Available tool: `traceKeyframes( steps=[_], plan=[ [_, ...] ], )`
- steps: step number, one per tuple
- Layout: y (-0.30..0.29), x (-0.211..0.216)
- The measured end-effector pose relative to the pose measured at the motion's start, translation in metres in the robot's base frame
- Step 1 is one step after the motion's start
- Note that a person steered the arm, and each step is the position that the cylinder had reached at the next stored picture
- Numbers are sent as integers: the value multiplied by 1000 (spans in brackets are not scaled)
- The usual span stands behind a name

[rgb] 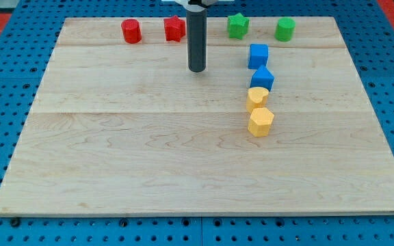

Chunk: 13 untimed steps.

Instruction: Nudge the yellow hexagon right a bit

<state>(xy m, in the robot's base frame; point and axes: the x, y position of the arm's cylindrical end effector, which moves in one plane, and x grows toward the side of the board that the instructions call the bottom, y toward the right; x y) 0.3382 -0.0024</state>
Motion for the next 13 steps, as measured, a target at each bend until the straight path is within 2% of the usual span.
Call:
traceKeyframes(
  steps=[5, 9, 13],
  plan=[
    [1, 0],
    [35, -9],
    [6, -3]
  ],
)
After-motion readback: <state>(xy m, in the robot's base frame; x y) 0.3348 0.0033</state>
